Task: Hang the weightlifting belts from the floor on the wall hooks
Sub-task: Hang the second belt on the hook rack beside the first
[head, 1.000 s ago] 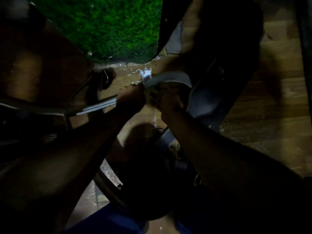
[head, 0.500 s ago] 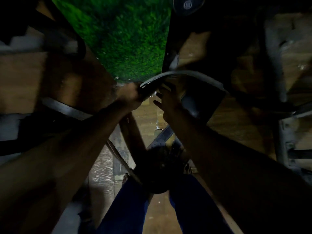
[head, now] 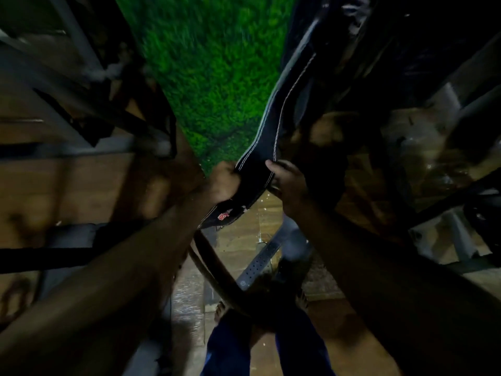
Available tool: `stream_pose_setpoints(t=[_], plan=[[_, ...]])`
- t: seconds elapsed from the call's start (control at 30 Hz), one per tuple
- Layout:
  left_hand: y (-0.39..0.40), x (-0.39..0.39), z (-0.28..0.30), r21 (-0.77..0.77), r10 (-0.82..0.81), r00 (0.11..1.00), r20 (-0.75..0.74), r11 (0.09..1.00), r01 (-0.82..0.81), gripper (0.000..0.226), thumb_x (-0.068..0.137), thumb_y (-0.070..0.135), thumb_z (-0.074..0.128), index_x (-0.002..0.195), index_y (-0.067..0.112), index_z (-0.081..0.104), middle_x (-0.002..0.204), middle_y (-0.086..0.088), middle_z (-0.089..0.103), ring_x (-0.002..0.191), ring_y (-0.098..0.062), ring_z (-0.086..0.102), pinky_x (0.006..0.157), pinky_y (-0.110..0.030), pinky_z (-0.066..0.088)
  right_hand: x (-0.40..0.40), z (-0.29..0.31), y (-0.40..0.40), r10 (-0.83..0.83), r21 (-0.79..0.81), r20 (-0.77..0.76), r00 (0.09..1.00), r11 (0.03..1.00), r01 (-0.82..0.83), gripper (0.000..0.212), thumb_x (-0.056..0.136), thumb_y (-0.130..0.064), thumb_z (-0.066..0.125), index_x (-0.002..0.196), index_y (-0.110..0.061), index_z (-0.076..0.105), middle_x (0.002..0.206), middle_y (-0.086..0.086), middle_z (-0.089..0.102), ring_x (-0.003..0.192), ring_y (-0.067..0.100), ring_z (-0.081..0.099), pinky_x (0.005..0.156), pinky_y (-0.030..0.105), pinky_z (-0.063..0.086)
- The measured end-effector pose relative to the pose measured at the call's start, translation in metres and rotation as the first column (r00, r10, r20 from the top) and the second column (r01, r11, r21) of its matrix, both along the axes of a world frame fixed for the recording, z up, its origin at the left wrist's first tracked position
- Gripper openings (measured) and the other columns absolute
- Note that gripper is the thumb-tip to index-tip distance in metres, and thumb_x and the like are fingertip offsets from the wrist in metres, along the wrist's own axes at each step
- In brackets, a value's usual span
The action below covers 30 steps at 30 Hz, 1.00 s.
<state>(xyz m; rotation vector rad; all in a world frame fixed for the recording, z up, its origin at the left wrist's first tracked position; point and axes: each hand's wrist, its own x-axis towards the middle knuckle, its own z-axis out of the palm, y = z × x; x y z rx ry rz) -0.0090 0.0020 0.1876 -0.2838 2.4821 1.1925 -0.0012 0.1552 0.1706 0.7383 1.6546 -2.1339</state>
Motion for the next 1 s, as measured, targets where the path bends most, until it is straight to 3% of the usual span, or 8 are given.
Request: stream_pose_setpoints(t=[0.17, 0.33, 0.43, 0.6, 0.73, 0.87, 0.93, 1.0], plan=[[-0.010, 0.023, 0.095, 0.107, 0.058, 0.998, 0.026, 0.992, -0.061, 0.025, 0.094, -0.001, 0.049, 0.109, -0.012, 0.066, 0.115, -0.033, 0.065, 0.112, -0.045, 0.060, 0.087, -0.036, 0.048, 0.025, 0.096, 0.000, 0.133, -0.035, -0.043, 0.990, 0.990, -0.135, 0.006, 0.093, -0.009, 0.066, 0.094, -0.014, 0.063, 0.085, 0.006, 0.071, 0.061, 0.014, 0.070, 0.050, 0.025, 0.053], [-0.011, 0.035, 0.170, 0.441, 0.019, 1.000, -0.011, 0.897, -0.012, 0.032, 0.067, -0.012, 0.052, 0.071, 0.012, 0.074, 0.055, 0.003, 0.070, 0.046, -0.008, 0.065, 0.042, -0.018, 0.049, 0.032, 0.166, 0.002, 0.155, 0.008, -0.148, 0.977, 0.988, -0.155, 0.063, 0.063, -0.044, 0.086, 0.116, -0.024, 0.060, 0.129, 0.002, 0.067, 0.122, 0.025, 0.060, 0.106, 0.059, 0.043], [-0.006, 0.044, 0.213, 0.430, 0.037, 0.997, -0.074, 0.903, -0.002, 0.036, 0.076, -0.026, 0.039, 0.076, 0.000, 0.064, 0.049, 0.001, 0.066, 0.039, -0.009, 0.060, 0.038, -0.019, 0.046, 0.036, 0.216, 0.010, 0.227, 0.010, -0.216, 0.950, 0.973, -0.230, 0.031, 0.073, -0.038, 0.081, 0.097, -0.026, 0.064, 0.109, 0.005, 0.070, 0.111, 0.027, 0.063, 0.107, 0.057, 0.041], [0.025, 0.061, 0.273, 0.459, 0.181, 0.972, -0.153, 0.884, -0.093, 0.017, 0.071, 0.011, 0.064, 0.063, 0.007, 0.050, 0.046, -0.004, 0.048, 0.036, -0.015, 0.045, 0.041, -0.018, 0.037, 0.048, 0.270, 0.037, 0.269, 0.086, -0.328, 0.905, 0.963, -0.255, 0.010, 0.089, -0.024, 0.073, 0.080, -0.024, 0.068, 0.075, -0.006, 0.069, 0.084, 0.023, 0.063, 0.080, 0.040, 0.044], [0.048, 0.084, 0.311, 0.482, 0.202, 0.950, -0.237, 0.874, -0.066, 0.035, 0.090, 0.007, 0.063, 0.057, 0.013, 0.052, 0.043, -0.002, 0.052, 0.040, -0.018, 0.049, 0.045, -0.022, 0.041, 0.060, 0.313, 0.057, 0.347, 0.178, -0.368, 0.863, 0.937, -0.301, 0.020, 0.091, -0.029, 0.071, 0.075, -0.021, 0.062, 0.076, 0.003, 0.065, 0.069, 0.017, 0.060, 0.066, 0.030, 0.046], [0.063, 0.108, 0.350, 0.475, 0.204, 0.926, -0.319, 0.879, -0.030, 0.030, 0.092, 0.004, 0.059, 0.064, 0.012, 0.053, 0.045, 0.001, 0.056, 0.041, -0.018, 0.053, 0.047, -0.024, 0.042, 0.066, 0.355, 0.068, 0.419, 0.228, -0.418, 0.806, 0.907, -0.354, 0.026, 0.091, -0.042, 0.069, 0.081, -0.018, 0.063, 0.096, 0.006, 0.069, 0.097, 0.021, 0.064, 0.088, 0.035, 0.049], [0.068, 0.114, 0.371, 0.480, 0.232, 0.900, -0.370, 0.877, -0.029, 0.026, 0.092, 0.004, 0.059, 0.069, 0.013, 0.050, 0.045, 0.009, 0.054, 0.041, -0.009, 0.051, 0.045, -0.020, 0.039, 0.073, 0.376, 0.069, 0.446, 0.230, -0.435, 0.782, 0.895, -0.383, 0.044, 0.079, -0.054, 0.074, 0.102, -0.017, 0.069, 0.113, 0.003, 0.073, 0.116, 0.022, 0.064, 0.108, 0.041, 0.045], [0.071, 0.121, 0.389, 0.494, 0.267, 0.867, -0.421, 0.869, -0.028, 0.024, 0.088, 0.011, 0.063, 0.068, 0.017, 0.050, 0.048, 0.010, 0.051, 0.044, -0.009, 0.047, 0.048, -0.022, 0.035, 0.078, 0.395, 0.068, 0.458, 0.211, -0.472, 0.753, 0.888, -0.408, 0.097, 0.059, -0.071, 0.079, 0.134, -0.013, 0.058, 0.137, 0.006, 0.063, 0.131, 0.021, 0.055, 0.115, 0.044, 0.038]])
